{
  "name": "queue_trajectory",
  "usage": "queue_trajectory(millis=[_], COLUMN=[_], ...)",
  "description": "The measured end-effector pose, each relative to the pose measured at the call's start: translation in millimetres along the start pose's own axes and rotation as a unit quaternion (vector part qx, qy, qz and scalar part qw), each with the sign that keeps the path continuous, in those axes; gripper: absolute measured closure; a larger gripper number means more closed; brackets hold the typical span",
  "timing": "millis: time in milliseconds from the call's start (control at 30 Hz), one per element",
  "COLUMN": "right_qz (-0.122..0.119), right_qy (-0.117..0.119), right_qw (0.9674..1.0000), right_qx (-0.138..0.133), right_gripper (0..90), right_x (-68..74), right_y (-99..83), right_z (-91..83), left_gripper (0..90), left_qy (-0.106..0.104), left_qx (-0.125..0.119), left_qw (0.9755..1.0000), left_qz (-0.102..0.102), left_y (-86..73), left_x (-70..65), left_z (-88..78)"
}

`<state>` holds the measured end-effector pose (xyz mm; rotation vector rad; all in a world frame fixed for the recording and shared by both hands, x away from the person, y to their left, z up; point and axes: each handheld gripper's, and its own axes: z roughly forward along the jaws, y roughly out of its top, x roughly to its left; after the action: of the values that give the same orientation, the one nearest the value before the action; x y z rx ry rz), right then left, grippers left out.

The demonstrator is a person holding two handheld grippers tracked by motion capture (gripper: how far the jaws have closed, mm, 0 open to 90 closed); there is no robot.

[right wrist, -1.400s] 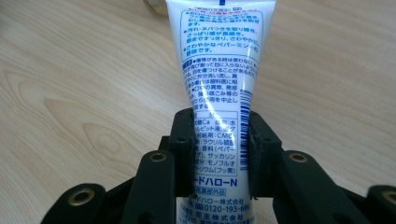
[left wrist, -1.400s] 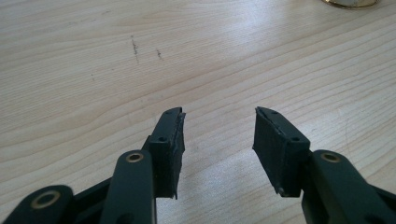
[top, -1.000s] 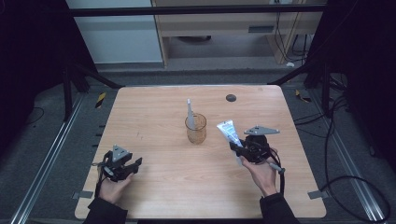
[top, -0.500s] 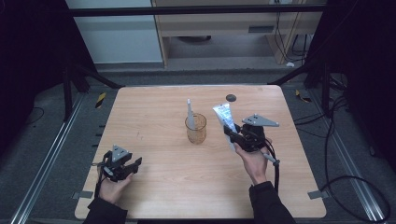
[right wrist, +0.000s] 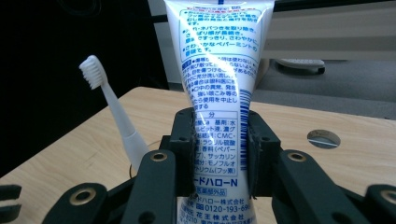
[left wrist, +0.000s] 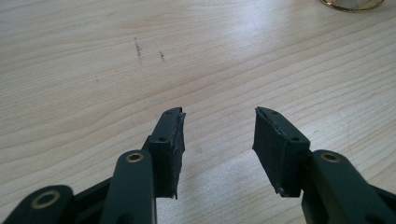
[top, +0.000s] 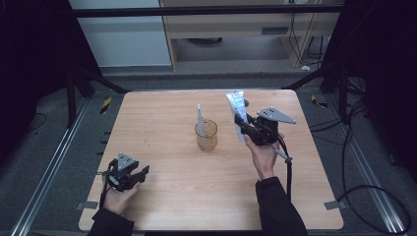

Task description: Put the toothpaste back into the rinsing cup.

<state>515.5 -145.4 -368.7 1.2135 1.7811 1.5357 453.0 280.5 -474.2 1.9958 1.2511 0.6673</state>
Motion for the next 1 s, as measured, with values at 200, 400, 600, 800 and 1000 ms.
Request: queue_trajectory(millis=[200, 400, 600, 800, 1000], right_qz=[0.002, 0.001, 0.003, 0.001, 0.013], right_qy=[-0.004, -0.004, 0.0, 0.005, 0.015], right_qw=[0.9999, 0.9994, 0.999, 0.9985, 0.9979], right_qx=[-0.016, -0.035, -0.046, -0.054, -0.061], right_gripper=[69.2, 69.2, 69.2, 69.2, 69.2], right_x=[-1.2, -0.8, 0.0, 0.6, -1.6], right_y=[4.3, 7.0, 9.4, 11.0, 11.5], right_z=[12.2, 22.2, 32.3, 40.5, 51.0], left_gripper=[52.3, 52.4, 52.4, 52.5, 52.5], left_qy=[0.0, 0.001, 0.001, 0.001, 0.0], left_qx=[-0.001, 0.0, -0.001, -0.003, 0.001], left_qw=[1.0, 1.0, 1.0, 1.0, 1.0], left_qz=[0.001, 0.001, 0.001, 0.0, 0.0], left_y=[0.2, -0.1, 0.0, 0.6, 2.0], left_x=[-0.4, 0.5, 0.1, 0.4, -0.2], left_z=[-0.3, 0.1, 0.1, -0.3, 2.7])
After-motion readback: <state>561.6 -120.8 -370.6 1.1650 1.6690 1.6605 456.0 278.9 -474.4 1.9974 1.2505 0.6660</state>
